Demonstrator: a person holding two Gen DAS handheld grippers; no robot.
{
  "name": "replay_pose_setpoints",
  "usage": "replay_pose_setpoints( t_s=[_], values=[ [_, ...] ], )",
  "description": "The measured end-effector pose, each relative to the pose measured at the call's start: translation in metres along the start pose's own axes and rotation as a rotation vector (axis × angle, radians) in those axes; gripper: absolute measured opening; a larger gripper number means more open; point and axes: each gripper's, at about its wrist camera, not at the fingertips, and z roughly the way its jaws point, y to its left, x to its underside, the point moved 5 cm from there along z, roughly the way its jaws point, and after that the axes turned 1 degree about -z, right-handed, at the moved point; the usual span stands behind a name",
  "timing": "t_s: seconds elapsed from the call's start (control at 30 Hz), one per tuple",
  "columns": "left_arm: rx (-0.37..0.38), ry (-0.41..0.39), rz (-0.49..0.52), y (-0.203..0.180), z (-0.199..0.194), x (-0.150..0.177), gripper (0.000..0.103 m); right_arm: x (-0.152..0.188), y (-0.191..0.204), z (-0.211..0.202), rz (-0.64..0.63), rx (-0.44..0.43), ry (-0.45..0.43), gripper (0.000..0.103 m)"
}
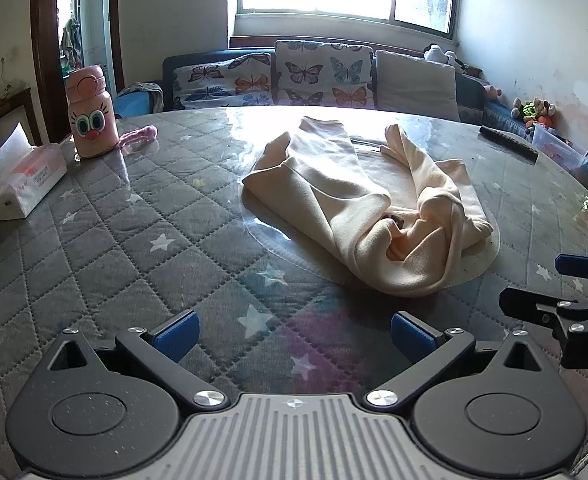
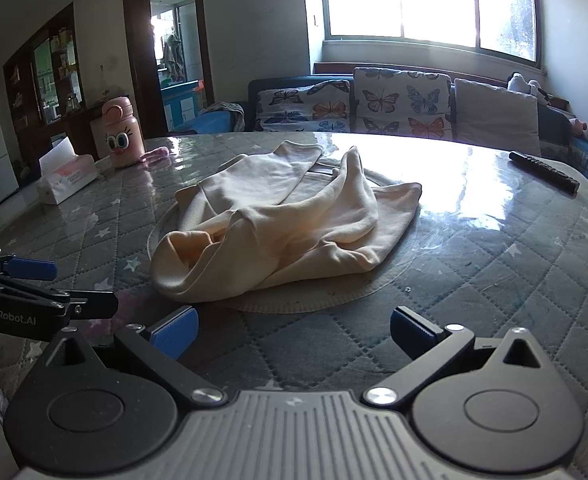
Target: Fold clothes
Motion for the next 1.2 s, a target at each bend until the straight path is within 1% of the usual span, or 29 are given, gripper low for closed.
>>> replay_pose_setpoints(
  t_s=[0.13, 0.23, 0.37, 0.87, 1.2],
  values=[
    [0.011, 0.004, -0.014, 0.005, 0.002, -0.002, 0.103, 0.001, 0.000, -0.001, 0.000, 0.003, 0.004, 0.103],
    [0.013, 0.006, -0.011, 0.007, -0.003, -0.001, 0.103, 0.007, 0.008, 0.003, -0.011, 0.001, 0.011, 0.103],
    [0.021, 0.003, -0.004, 0.007, -0.004, -0.002, 0.103, 0.006, 0.008, 0.000, -0.006, -0.010, 0.021, 0.103],
    [0.021, -0.002, 0.007, -0.003, -0.010, 0.004, 0.103, 0.010, 0.011, -0.007, -0.007, -0.010, 0.022, 0.103],
    [0.016, -0.003, 0.010, -0.005, -0.012, 0.003, 0.103, 0.011, 0.013, -0.007, -0.014, -0.027, 0.023, 0.103]
  ],
)
